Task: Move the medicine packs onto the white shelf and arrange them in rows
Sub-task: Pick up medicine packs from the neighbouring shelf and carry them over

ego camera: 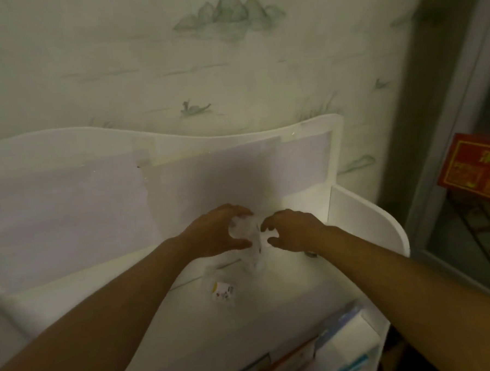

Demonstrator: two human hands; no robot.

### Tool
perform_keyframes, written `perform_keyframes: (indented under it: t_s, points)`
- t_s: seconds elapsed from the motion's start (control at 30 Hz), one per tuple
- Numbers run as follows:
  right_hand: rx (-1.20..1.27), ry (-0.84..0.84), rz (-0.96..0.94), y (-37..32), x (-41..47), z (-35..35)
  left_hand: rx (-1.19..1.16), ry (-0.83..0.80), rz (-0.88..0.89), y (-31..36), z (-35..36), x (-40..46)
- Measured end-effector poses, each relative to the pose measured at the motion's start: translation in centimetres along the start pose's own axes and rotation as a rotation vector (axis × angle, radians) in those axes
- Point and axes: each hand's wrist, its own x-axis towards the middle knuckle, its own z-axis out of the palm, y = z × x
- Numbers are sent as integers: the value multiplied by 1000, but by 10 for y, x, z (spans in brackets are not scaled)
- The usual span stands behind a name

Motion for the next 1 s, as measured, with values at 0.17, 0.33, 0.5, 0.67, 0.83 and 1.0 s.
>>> perform_keyframes:
  t_s: [0.17,0.33,0.5,0.67,0.83,1.0]
  points:
    - [-16,-18,148,54,-17,-22,-20,-59,6,24,36,32]
    - [-8,-21,211,92,-40,-15,-5,-185,17,45,95,61]
    - [22,-7,250,123,-58,-4,74,-273,-6,55,127,85]
    - [53,-4,293,145,-73,-1,136,-290,-38,56,137,102]
    - [95,10,355,159,-86,-3,157,-290,-40,61,145,118]
    - [103,4,377,159,-96,-6,96,-299,-56,64,137,109]
